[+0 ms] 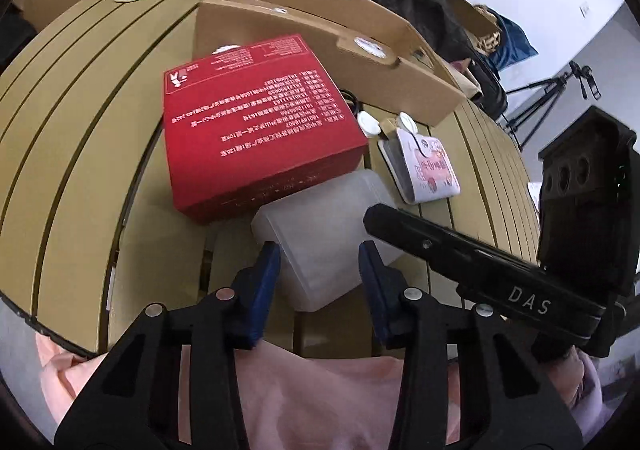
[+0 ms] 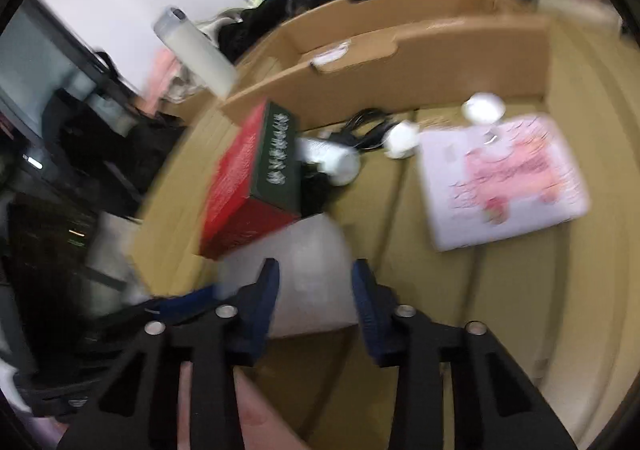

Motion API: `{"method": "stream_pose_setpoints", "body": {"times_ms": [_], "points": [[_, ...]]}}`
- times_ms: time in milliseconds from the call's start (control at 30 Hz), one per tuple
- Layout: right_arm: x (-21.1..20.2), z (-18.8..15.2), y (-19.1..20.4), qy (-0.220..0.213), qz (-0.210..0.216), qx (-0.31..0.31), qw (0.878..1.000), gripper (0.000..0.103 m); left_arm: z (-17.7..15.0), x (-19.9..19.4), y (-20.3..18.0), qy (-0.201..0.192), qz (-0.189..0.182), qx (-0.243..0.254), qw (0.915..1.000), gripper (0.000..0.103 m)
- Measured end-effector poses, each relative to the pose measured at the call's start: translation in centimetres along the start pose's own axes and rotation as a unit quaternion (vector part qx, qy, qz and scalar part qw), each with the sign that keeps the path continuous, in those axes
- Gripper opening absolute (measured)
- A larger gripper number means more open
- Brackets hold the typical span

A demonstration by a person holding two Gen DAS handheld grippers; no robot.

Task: Organize objects
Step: 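Reach the right gripper to the white plastic box and grasp it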

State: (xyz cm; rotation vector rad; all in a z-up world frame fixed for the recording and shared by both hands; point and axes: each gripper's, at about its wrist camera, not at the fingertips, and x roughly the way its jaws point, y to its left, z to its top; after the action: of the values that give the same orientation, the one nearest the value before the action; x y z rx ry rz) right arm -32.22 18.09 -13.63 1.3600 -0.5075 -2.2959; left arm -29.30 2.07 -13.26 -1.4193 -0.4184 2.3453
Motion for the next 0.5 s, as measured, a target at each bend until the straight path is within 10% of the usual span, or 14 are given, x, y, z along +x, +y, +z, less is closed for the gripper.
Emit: {"method": "stream_pose_setpoints", "body": {"times_ms": [500], "points": [[-7.9,-6.4,-2.2,-0.025,-0.033,0.04,0.998,0.033,-2.7,-1.1,-7.2,0.004,-0.02,0.07,0.9974,0.024]]}}
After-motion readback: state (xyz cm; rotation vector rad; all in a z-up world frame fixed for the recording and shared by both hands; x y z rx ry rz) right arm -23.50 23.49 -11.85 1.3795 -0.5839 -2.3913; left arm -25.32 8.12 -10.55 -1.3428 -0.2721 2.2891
